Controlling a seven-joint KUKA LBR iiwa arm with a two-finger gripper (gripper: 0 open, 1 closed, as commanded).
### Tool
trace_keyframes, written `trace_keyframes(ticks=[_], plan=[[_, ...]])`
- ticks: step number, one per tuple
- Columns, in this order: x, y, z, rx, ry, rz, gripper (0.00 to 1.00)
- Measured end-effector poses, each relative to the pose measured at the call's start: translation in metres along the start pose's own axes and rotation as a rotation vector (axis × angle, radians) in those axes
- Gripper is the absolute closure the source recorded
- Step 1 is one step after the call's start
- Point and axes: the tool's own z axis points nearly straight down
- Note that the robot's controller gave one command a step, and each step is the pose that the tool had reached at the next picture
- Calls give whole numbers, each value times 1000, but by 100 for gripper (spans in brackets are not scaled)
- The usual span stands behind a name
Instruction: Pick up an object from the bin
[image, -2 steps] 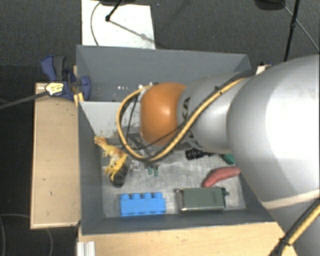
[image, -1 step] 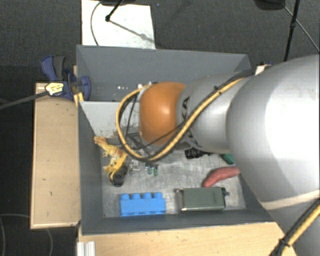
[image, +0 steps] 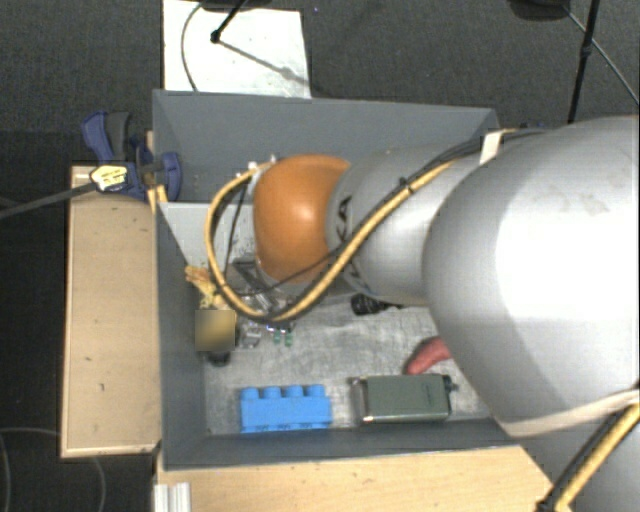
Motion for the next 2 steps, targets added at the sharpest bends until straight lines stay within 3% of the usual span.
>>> trace_keyframes(ticks=[1,2], plan=[[20,24,-9,4,-4,43,100],[11,0,-80,0,4,12,100]])
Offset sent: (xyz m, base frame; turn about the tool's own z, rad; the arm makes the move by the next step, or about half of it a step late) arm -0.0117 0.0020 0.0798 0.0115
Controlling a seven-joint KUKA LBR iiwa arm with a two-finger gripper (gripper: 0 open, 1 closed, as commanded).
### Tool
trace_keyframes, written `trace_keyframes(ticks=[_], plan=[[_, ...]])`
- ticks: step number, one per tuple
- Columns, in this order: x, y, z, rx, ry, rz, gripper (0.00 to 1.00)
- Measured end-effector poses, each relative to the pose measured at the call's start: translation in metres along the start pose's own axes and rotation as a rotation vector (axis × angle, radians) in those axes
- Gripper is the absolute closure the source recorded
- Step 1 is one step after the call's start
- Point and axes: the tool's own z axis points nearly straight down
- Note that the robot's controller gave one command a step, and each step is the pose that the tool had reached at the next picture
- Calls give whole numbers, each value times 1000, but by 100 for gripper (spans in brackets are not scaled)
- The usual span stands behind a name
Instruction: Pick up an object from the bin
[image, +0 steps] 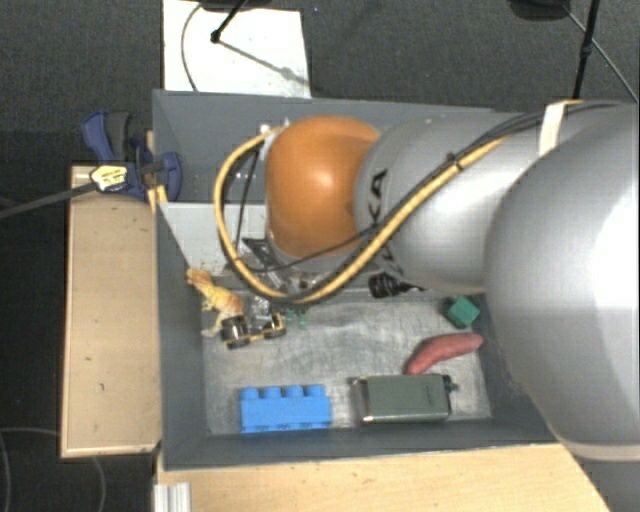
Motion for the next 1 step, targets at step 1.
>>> trace_keyframes(ticks=[1], plan=[[0,0,0,0,0,0,100]])
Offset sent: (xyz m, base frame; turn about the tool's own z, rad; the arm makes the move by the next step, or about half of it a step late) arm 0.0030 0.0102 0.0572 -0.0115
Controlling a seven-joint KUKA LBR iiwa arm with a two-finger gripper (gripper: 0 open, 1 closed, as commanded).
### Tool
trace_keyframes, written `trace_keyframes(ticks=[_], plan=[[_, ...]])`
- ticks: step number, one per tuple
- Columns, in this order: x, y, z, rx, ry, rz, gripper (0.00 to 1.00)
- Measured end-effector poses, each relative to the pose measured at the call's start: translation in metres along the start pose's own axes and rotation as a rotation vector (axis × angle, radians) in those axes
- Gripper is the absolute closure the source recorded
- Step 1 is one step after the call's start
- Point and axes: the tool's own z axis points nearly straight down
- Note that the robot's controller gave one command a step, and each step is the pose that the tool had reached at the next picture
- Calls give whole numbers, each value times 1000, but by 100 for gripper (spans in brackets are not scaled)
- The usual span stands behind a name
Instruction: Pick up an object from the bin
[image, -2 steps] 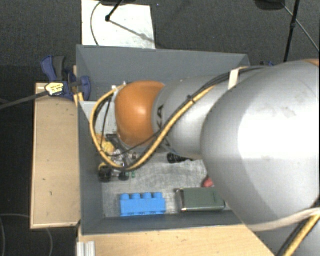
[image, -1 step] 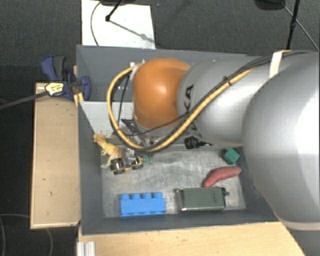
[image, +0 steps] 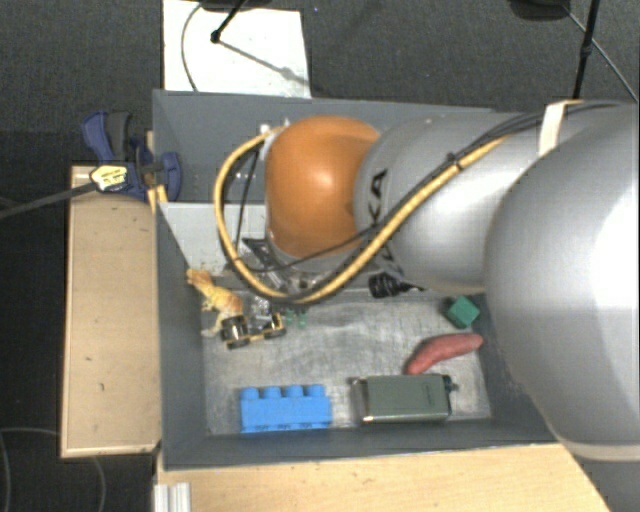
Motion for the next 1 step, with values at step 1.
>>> trace_keyframes(ticks=[1], plan=[[-1,8,-44,1,3,-11,100]])
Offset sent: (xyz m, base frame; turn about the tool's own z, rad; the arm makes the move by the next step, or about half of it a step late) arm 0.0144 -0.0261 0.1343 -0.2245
